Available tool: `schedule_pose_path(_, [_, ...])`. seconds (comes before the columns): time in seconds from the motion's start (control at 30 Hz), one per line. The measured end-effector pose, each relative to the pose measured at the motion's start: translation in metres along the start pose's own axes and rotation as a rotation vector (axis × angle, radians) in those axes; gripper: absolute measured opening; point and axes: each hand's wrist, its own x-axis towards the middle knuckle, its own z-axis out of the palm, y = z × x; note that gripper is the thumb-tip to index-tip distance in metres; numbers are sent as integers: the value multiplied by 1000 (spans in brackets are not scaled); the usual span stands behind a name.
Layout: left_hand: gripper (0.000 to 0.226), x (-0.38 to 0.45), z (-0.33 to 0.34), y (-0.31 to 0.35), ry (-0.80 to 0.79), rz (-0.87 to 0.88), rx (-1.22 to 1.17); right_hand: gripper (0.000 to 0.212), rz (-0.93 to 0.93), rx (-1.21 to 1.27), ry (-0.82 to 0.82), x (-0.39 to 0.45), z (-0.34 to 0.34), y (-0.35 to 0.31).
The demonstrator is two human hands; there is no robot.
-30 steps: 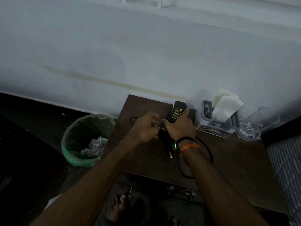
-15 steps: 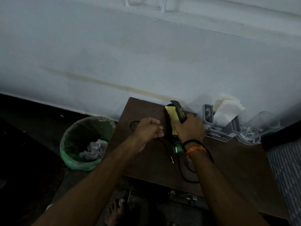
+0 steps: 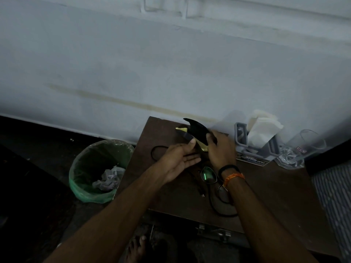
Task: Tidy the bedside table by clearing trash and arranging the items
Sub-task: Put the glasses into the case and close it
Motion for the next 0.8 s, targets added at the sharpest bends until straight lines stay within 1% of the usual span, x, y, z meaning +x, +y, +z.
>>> schedule_pose_path(0.07, [43,1,-3,4,-19,43,-52,32,-95,113,-68,2,-4,2])
schedule_pose_path(0.13, [43,2,-9,10,-30,104,-99,31,-177,210,-109,3,-11,2])
schedule_pose_path(0.23, [40,1,-23,22,-37,216,-134,28,-207,329,-167,4,-23,0])
schedule_pose_path(0.3, [52,-3,-30,31,-35,296,-108,26,-190,394,-194,6,-28,-2])
schedule_pose_path(0.33, [60,-4,-32,34,-30,341,-78,24,-169,437,-201,7,-30,-4])
schedule_pose_path(0.43, [69,-9,-35,36,-12,509,52,17,-53,665,-209,9,-35,-11])
schedule_pose_path(0.5, [74,-12,-36,37,-58,600,162,16,59,819,-224,11,-39,-14])
schedule_pose_path(0.57, [74,-15,-37,40,-120,657,272,19,156,912,-243,14,-41,-14])
schedule_pose_path(0.6, [72,-16,-37,42,-132,679,333,23,204,939,-250,15,-41,-13])
schedule_pose_path(0.7, [63,-20,-39,46,-103,706,526,34,336,987,-271,16,-40,-14])
schedule_pose_path(0.73, [64,-22,-39,46,-111,694,564,40,363,994,-278,17,-39,-13])
schedule_pose_path(0.8, [72,-26,-41,48,-138,643,626,46,408,982,-273,18,-37,-11])
